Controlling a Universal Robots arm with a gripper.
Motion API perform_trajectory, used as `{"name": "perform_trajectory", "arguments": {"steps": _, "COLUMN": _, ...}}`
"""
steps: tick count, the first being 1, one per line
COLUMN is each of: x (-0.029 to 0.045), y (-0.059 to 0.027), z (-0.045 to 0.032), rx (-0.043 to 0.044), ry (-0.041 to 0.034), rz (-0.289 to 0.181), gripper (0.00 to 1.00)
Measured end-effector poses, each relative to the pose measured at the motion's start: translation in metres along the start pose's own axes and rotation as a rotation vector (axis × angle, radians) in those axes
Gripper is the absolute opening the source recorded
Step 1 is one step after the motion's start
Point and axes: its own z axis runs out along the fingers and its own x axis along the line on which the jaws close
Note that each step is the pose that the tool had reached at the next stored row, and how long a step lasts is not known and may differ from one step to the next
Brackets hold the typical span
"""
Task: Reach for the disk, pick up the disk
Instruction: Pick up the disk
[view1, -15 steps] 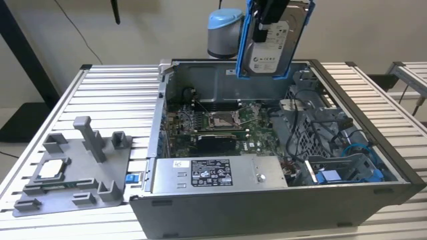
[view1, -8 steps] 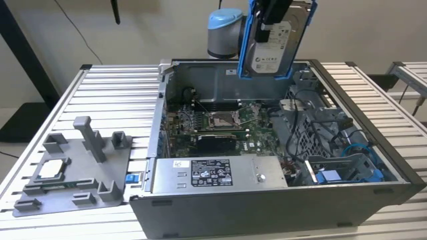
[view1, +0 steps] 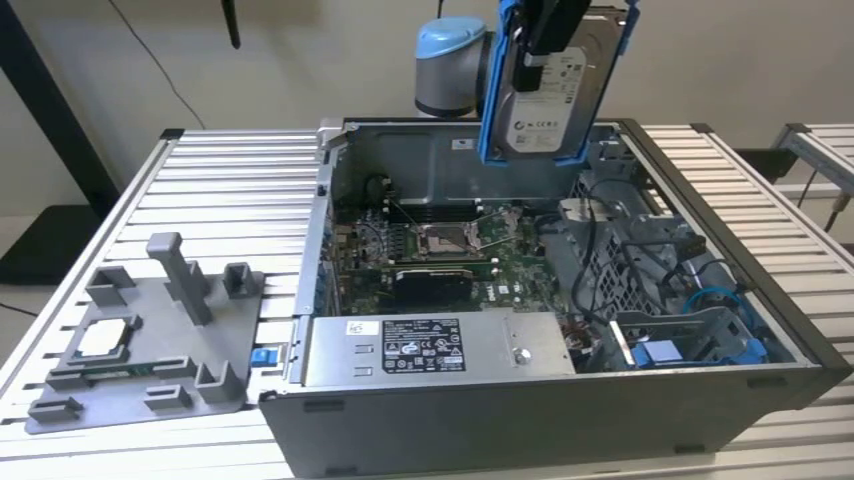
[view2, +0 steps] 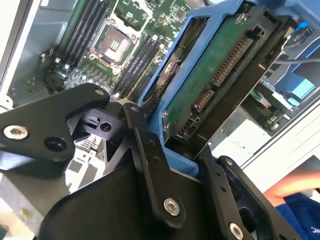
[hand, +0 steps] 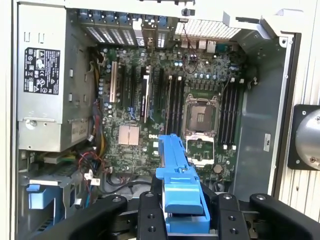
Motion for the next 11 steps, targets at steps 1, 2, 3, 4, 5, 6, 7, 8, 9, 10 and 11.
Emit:
{"name": "perform_trajectory", "arguments": {"steps": 1, "x": 0.0022, "y": 0.0006, "z": 0.0, "rx": 0.0036, "ry": 0.0001, "rz": 0.0, "gripper": 0.0}}
{"name": "perform_trajectory", "arguments": {"steps": 2, "x": 0.0046, "y": 0.001, "z": 0.0, "rx": 0.0052, "ry": 0.0001, "rz": 0.0, "gripper": 0.0}}
{"name": "perform_trajectory", "arguments": {"steps": 3, "x": 0.0067, "y": 0.0013, "z": 0.0001, "rx": 0.0055, "ry": 0.0, "rz": 0.0, "gripper": 0.0}}
{"name": "perform_trajectory", "arguments": {"steps": 4, "x": 0.009, "y": 0.0015, "z": 0.0003, "rx": 0.0055, "ry": 0.0004, "rz": 0.0, "gripper": 0.0}}
{"name": "perform_trajectory", "arguments": {"steps": 5, "x": 0.0108, "y": 0.0016, "z": 0.0006, "rx": 0.0055, "ry": 0.0009, "rz": 0.0, "gripper": 0.0}}
{"name": "perform_trajectory", "arguments": {"steps": 6, "x": 0.0127, "y": 0.0016, "z": 0.001, "rx": 0.0055, "ry": 0.0014, "rz": 0.0, "gripper": 0.0}}
{"name": "perform_trajectory", "arguments": {"steps": 7, "x": 0.0145, "y": 0.0017, "z": 0.0013, "rx": 0.0055, "ry": 0.0022, "rz": 0.0, "gripper": 0.0}}
{"name": "perform_trajectory", "arguments": {"steps": 8, "x": 0.0165, "y": 0.0018, "z": 0.0016, "rx": 0.0054, "ry": 0.0031, "rz": 0.0, "gripper": 0.0}}
{"name": "perform_trajectory", "arguments": {"steps": 9, "x": 0.019, "y": 0.002, "z": 0.0018, "rx": 0.0054, "ry": 0.0042, "rz": 0.0, "gripper": 0.0}}
{"name": "perform_trajectory", "arguments": {"steps": 10, "x": 0.0215, "y": 0.0021, "z": 0.002, "rx": 0.0053, "ry": 0.0054, "rz": 0.0, "gripper": 0.0}}
{"name": "perform_trajectory", "arguments": {"steps": 11, "x": 0.0243, "y": 0.0022, "z": 0.002, "rx": 0.0052, "ry": 0.0073, "rz": 0.0, "gripper": 0.0}}
